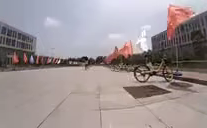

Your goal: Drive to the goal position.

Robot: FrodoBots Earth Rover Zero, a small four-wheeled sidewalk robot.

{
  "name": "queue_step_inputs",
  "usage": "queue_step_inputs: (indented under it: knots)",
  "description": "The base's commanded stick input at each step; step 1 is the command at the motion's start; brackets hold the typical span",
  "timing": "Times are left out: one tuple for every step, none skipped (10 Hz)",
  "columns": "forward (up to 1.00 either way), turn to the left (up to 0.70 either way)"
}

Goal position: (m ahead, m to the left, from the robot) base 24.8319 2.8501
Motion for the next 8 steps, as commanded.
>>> queue_step_inputs:
  knots:
    - [1.00, -0.03]
    - [1.00, 0.00]
    - [1.00, 0.00]
    - [1.00, 0.00]
    - [1.00, 0.00]
    - [1.00, 0.00]
    - [1.00, -0.37]
    - [1.00, -0.15]
